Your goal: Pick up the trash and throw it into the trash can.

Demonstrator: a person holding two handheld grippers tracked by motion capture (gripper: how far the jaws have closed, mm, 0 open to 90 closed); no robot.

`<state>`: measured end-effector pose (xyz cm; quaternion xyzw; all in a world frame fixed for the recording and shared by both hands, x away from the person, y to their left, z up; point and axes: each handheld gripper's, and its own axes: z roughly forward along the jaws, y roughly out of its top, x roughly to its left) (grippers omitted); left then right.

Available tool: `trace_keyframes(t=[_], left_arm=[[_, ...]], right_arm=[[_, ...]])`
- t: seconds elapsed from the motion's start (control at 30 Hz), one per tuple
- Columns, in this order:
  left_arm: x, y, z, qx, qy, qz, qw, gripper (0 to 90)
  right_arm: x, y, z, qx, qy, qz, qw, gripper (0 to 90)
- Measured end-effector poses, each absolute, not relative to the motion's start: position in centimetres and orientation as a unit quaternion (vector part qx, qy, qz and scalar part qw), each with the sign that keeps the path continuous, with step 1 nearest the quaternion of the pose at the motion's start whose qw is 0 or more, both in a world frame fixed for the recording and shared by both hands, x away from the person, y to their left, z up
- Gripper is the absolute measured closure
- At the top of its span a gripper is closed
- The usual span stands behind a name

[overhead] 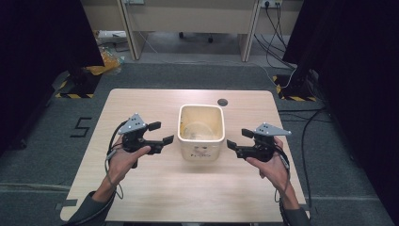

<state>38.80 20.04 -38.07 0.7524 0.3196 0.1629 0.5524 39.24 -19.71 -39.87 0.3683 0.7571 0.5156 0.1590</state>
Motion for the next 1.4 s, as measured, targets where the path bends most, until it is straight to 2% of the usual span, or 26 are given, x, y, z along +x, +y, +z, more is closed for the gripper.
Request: trace_keyframes(t=[0.6,1.4], left_arm=[[37.0,22.8,-41.5,0.741,0.344,0.158,0.555,22.0],[34.8,22.6,-45.6,0.761,0.329,0.148,0.539,15.2]], right_arm=[[37.8,-20.4,-41.3,0.380,0.749,0.515,0.174,20.2],[35.7,-20.3,-44.0,0.387,0.747,0.508,0.184,15.5]])
